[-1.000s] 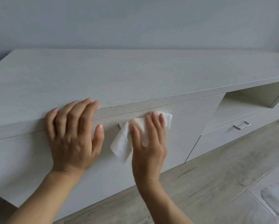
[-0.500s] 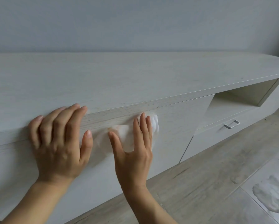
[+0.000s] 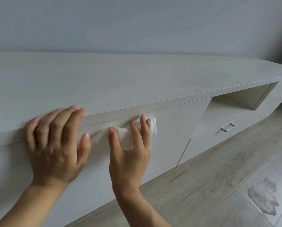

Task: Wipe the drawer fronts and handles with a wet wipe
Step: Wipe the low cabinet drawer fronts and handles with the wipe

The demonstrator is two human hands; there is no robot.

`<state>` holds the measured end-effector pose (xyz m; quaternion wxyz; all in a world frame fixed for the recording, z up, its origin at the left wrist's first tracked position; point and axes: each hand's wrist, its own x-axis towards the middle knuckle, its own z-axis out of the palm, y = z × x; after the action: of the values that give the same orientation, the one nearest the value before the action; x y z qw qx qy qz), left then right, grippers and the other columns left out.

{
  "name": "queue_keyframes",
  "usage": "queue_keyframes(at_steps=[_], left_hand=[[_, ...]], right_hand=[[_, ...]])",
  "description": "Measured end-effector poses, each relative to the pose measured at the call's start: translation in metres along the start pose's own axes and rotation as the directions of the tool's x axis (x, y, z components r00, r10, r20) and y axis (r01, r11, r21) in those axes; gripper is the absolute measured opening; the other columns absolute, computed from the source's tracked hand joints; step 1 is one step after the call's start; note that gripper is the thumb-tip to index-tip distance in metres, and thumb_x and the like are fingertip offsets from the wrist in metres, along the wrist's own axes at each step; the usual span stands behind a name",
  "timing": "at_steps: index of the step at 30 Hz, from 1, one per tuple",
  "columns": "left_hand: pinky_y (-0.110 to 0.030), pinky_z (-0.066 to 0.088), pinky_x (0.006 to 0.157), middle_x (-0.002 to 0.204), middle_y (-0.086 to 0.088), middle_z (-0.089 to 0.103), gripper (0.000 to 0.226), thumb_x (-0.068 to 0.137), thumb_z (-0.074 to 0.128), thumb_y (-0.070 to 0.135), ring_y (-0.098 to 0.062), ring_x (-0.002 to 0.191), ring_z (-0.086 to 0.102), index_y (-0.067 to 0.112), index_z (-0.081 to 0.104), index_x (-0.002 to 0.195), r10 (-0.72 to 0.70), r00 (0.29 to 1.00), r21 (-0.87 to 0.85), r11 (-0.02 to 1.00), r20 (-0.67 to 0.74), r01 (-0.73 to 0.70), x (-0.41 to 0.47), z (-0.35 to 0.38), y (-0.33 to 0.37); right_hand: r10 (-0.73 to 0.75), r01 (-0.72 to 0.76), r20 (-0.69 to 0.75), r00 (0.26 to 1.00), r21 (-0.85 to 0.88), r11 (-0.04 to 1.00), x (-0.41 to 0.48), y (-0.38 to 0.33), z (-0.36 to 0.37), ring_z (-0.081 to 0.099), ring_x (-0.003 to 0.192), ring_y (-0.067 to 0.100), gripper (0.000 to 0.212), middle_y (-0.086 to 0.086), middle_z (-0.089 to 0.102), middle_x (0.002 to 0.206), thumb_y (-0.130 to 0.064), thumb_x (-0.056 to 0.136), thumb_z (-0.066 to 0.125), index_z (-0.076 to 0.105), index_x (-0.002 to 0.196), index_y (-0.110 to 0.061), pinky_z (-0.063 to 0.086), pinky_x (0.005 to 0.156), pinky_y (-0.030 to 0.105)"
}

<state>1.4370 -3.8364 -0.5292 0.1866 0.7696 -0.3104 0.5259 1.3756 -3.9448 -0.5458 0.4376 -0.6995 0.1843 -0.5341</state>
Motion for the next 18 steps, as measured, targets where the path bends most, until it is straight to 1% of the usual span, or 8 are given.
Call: queue_keyframes(at_steps=[3,5,7,9,11,13,15,18], left_hand=[[-0.065,0.044,0.091,0.13,-0.016,0.053,0.042,0.102,0.035,0.028,-0.038,0.117,0.048,0.003,0.052,0.131,-0.003,1.0,-0.006,1.0,-0.003,0.003,0.0,0.0,0.001],[-0.066,0.045,0.09,0.131,-0.016,0.053,0.042,0.102,0.035,0.028,-0.038,0.116,0.049,0.003,0.051,0.132,-0.006,1.0,-0.014,1.0,0.003,0.006,0.0,0.0,0.0],[-0.066,0.043,0.092,0.131,-0.017,0.053,0.042,0.102,0.035,0.028,-0.04,0.116,0.05,0.003,0.051,0.132,-0.005,1.0,-0.011,1.0,0.009,0.005,-0.001,0.0,-0.001],[-0.067,0.042,0.094,0.131,-0.017,0.052,0.042,0.102,0.035,0.028,-0.041,0.116,0.051,0.004,0.049,0.133,0.001,1.0,-0.023,1.0,0.013,-0.001,-0.002,0.0,-0.002],[-0.07,0.043,0.091,0.132,-0.017,0.05,0.041,0.102,0.036,0.027,-0.043,0.116,0.051,0.004,0.048,0.134,0.007,1.0,-0.053,0.999,0.02,-0.006,-0.002,0.001,-0.003],[-0.071,0.043,0.089,0.133,-0.018,0.048,0.041,0.102,0.036,0.027,-0.047,0.115,0.053,0.004,0.047,0.135,0.008,1.0,-0.091,0.996,0.024,-0.006,-0.003,0.002,-0.005],[-0.072,0.042,0.089,0.135,-0.018,0.046,0.041,0.102,0.035,0.027,-0.05,0.115,0.053,0.007,0.044,0.137,0.002,0.999,-0.131,0.991,0.035,0.003,-0.004,0.006,-0.008],[-0.073,0.041,0.091,0.136,-0.018,0.044,0.042,0.102,0.035,0.027,-0.053,0.117,0.052,0.01,0.042,0.139,-0.013,0.999,-0.159,0.987,0.047,0.02,-0.007,0.009,-0.01]], right_hand=[[-0.104,0.103,-0.026,0.994,-0.039,0.994,-0.006,0.003,0.002,0.03,0.141,0.004,0.031,-0.01,0.051,0.14,-0.039,0.092,0.055,0.072,0.108,-0.019,0.039,0.104,0.034],[-0.235,0.235,0.011,0.972,-0.047,0.971,-0.013,0.009,0.004,0.038,0.138,0.009,0.025,-0.007,0.059,0.131,-0.029,0.095,0.055,0.072,0.109,-0.016,0.041,0.105,0.043],[-0.335,0.337,0.037,0.941,-0.062,0.939,-0.019,0.015,0.005,0.044,0.135,0.014,0.024,-0.003,0.063,0.125,-0.023,0.096,0.056,0.07,0.112,-0.013,0.037,0.11,0.042],[-0.36,0.363,0.044,0.932,-0.093,0.927,-0.02,0.016,0.006,0.046,0.133,0.016,0.024,-0.002,0.064,0.123,-0.023,0.097,0.055,0.069,0.112,-0.013,0.034,0.112,0.04],[-0.369,0.375,0.065,0.927,-0.122,0.919,-0.018,0.014,0.005,0.047,0.131,0.016,0.026,-0.002,0.064,0.121,-0.028,0.1,0.052,0.069,0.113,-0.013,0.032,0.113,0.038],[-0.413,0.423,0.102,0.905,-0.126,0.897,-0.014,0.014,-0.001,0.05,0.128,0.016,0.032,-0.003,0.066,0.118,-0.035,0.101,0.049,0.069,0.114,-0.013,0.031,0.114,0.036],[-0.469,0.483,0.135,0.873,-0.097,0.871,-0.007,0.02,-0.011,0.053,0.123,0.017,0.036,-0.002,0.067,0.116,-0.038,0.101,0.048,0.069,0.114,-0.012,0.036,0.111,0.037],[-0.518,0.529,0.142,0.844,-0.058,0.846,0.003,0.03,-0.021,0.056,0.121,0.018,0.034,0.001,0.069,0.116,-0.034,0.102,0.049,0.07,0.113,-0.01,0.042,0.106,0.038]])
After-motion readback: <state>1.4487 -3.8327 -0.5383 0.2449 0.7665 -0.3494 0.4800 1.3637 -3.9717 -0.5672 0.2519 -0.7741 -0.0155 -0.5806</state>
